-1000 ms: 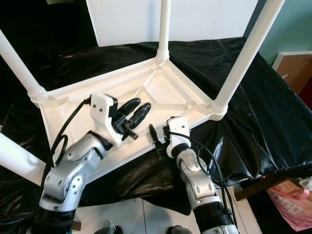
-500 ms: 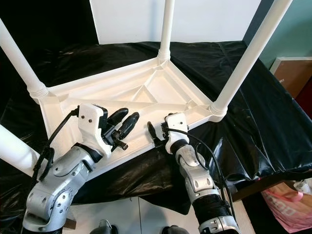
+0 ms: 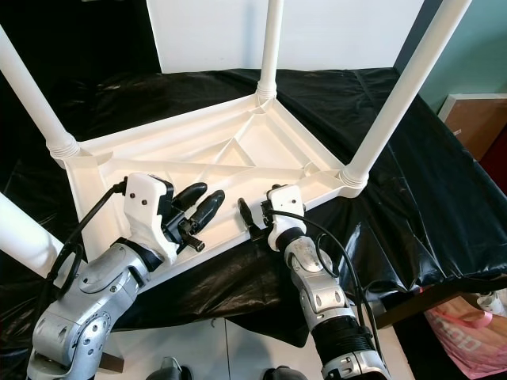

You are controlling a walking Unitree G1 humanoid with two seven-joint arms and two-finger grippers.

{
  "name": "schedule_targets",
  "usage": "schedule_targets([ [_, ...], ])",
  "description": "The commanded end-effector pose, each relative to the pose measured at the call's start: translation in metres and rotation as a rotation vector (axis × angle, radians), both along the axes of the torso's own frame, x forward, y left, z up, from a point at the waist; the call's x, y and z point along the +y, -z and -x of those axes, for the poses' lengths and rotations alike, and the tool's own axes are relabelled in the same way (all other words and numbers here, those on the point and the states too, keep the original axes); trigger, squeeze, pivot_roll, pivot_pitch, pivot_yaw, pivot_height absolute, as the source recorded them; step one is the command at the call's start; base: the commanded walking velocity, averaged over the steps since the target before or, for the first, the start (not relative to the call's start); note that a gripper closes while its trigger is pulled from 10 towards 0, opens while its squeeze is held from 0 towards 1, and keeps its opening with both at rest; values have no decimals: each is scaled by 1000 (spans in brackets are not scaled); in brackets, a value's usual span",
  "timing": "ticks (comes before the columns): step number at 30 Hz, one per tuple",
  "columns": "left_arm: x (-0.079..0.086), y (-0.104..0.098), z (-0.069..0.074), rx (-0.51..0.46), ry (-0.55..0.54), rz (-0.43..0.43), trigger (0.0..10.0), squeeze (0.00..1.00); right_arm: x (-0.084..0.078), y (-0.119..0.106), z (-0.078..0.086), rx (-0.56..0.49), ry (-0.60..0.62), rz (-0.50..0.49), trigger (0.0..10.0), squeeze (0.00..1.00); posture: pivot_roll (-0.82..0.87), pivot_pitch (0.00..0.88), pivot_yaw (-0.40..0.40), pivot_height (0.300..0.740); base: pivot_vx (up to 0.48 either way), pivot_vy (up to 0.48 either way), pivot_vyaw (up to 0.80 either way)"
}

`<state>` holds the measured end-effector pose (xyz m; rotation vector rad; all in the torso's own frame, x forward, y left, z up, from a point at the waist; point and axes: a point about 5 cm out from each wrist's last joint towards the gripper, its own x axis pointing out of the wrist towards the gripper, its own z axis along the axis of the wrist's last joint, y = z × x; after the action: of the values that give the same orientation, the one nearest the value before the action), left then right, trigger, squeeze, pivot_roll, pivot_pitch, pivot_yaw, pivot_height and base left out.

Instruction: Building children table

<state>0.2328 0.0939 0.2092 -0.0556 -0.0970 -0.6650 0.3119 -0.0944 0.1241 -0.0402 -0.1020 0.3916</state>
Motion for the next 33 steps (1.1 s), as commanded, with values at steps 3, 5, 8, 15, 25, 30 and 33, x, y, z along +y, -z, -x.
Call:
schedule_targets([
  [3, 0, -2, 3, 4, 12, -4, 10000, 0, -2, 1, -1, -1, 7, 1, 10000, 0, 103, 112, -72, 740, 0, 0, 0],
  [5, 0, -2, 3, 6, 12, -3, 10000, 0, -2, 2, -1, -2, 8, 1, 10000, 0, 103, 111, -72, 740, 0, 0, 0],
  [8, 0, -2, 3, 9, 13, -3, 10000, 0, -2, 2, -1, -3, 7, 0, 10000, 0, 104, 111, -71, 740, 0, 0, 0],
  [15, 0, -2, 4, 15, 22, -2, 10000, 0, -1, 2, -2, -7, 8, -2, 10000, 0, 102, 110, -65, 740, 0, 0, 0],
  [25, -1, -3, 4, 19, 33, -4, 10000, 0, 0, 2, -1, -10, 11, -6, 10000, 0, 100, 109, -59, 740, 0, 0, 0],
  [30, -1, -3, 4, 21, 36, -6, 10000, 0, 0, 2, -1, -12, 12, -7, 10000, 0, 100, 109, -59, 740, 0, 0, 0],
  [33, -1, -3, 4, 21, 36, -7, 10000, 0, 0, 2, -1, -13, 13, -7, 10000, 0, 98, 107, -59, 740, 0, 0, 0],
])
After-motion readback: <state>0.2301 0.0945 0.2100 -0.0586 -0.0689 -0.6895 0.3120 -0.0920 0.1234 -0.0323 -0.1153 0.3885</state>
